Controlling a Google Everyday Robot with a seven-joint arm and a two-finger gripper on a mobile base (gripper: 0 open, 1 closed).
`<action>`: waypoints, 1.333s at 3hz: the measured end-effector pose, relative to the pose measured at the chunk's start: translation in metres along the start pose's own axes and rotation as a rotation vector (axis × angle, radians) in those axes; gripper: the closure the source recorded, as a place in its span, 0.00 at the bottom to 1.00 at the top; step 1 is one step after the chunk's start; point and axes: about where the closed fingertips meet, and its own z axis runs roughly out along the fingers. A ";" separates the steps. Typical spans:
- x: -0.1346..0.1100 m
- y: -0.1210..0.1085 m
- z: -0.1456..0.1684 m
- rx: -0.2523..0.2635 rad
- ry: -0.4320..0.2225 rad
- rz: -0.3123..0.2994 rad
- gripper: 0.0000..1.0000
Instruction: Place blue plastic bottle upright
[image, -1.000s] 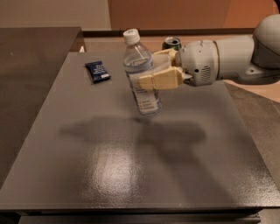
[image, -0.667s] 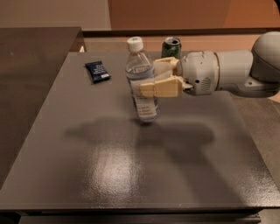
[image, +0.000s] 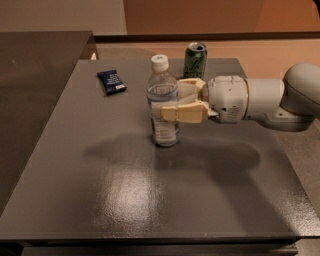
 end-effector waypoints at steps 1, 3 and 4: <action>0.006 0.000 0.000 0.005 -0.022 -0.002 1.00; 0.017 -0.002 0.000 -0.036 -0.054 -0.036 0.58; 0.016 -0.001 0.003 -0.039 -0.053 -0.036 0.36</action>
Offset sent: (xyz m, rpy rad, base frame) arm 0.0038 -0.0065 -0.0227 0.0720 -0.0394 0.0433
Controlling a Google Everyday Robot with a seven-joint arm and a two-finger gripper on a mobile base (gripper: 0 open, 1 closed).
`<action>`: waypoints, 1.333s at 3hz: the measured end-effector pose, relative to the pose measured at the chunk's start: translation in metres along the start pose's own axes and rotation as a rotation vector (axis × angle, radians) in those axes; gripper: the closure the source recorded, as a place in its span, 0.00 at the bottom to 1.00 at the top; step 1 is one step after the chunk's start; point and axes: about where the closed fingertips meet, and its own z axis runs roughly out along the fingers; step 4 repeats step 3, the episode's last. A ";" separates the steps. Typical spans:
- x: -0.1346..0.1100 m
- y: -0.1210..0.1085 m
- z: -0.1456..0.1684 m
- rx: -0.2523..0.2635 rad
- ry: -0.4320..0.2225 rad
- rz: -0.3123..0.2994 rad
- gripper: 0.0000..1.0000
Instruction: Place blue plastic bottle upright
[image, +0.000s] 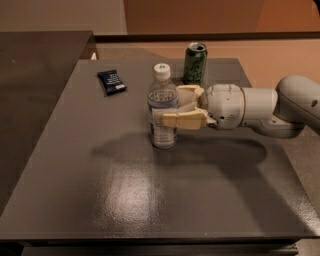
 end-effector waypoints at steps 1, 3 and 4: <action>-0.001 0.001 0.002 -0.005 0.000 -0.001 0.12; -0.002 0.002 0.004 -0.009 0.000 -0.003 0.00; -0.002 0.002 0.004 -0.009 0.000 -0.003 0.00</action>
Offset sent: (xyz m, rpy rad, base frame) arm -0.0007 0.0022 0.0007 -0.0003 -0.0012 0.0042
